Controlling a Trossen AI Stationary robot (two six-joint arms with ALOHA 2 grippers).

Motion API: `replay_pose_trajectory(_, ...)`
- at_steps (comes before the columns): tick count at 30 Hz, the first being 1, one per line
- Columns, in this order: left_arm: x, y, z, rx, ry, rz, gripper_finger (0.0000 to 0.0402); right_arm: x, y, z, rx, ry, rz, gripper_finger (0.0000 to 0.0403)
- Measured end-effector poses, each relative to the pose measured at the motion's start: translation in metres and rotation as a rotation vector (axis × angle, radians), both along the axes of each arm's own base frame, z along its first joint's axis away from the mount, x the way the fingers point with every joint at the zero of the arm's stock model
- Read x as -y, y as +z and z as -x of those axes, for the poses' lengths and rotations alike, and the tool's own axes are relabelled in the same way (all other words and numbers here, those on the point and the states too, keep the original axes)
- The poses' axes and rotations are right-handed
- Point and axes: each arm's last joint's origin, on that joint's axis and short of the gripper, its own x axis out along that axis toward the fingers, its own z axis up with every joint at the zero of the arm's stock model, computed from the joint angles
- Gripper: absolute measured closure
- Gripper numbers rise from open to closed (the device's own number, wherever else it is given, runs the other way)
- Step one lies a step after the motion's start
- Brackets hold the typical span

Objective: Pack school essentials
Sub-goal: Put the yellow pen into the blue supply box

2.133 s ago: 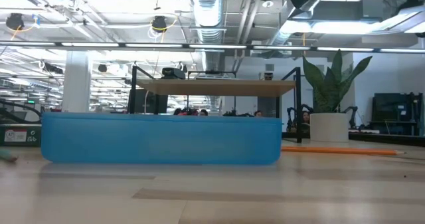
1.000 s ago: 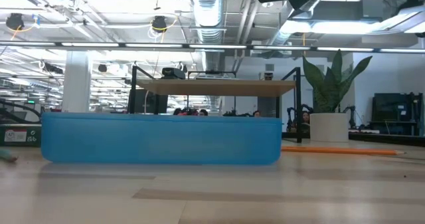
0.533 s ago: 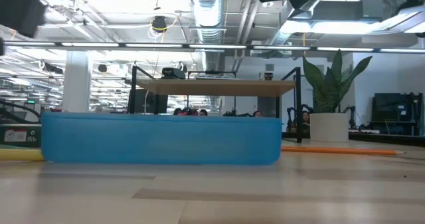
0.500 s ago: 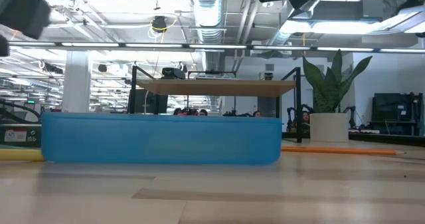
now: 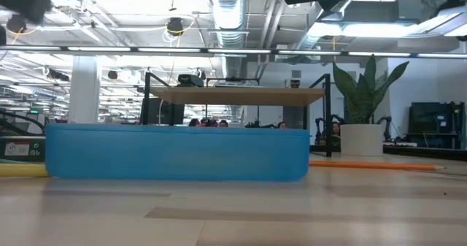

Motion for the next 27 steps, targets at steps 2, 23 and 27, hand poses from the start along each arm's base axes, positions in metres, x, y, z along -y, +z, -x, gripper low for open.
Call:
replay_pose_trajectory(2,0.001,0.011,0.005,0.063,0.0,-0.003,0.0373,0.0,0.0,0.0,0.001,0.0,-0.001,0.0395)
replay_pose_trajectory(23,0.014,-0.028,0.039,0.22,0.052,0.126,0.0219,0.0,0.0,0.0,0.002,-0.006,-0.011,0.0395)
replay_pose_trajectory(27,0.01,-0.039,0.043,0.204,0.062,0.152,0.0219,0.0,0.0,0.0,0.002,-0.006,-0.011,0.0395)
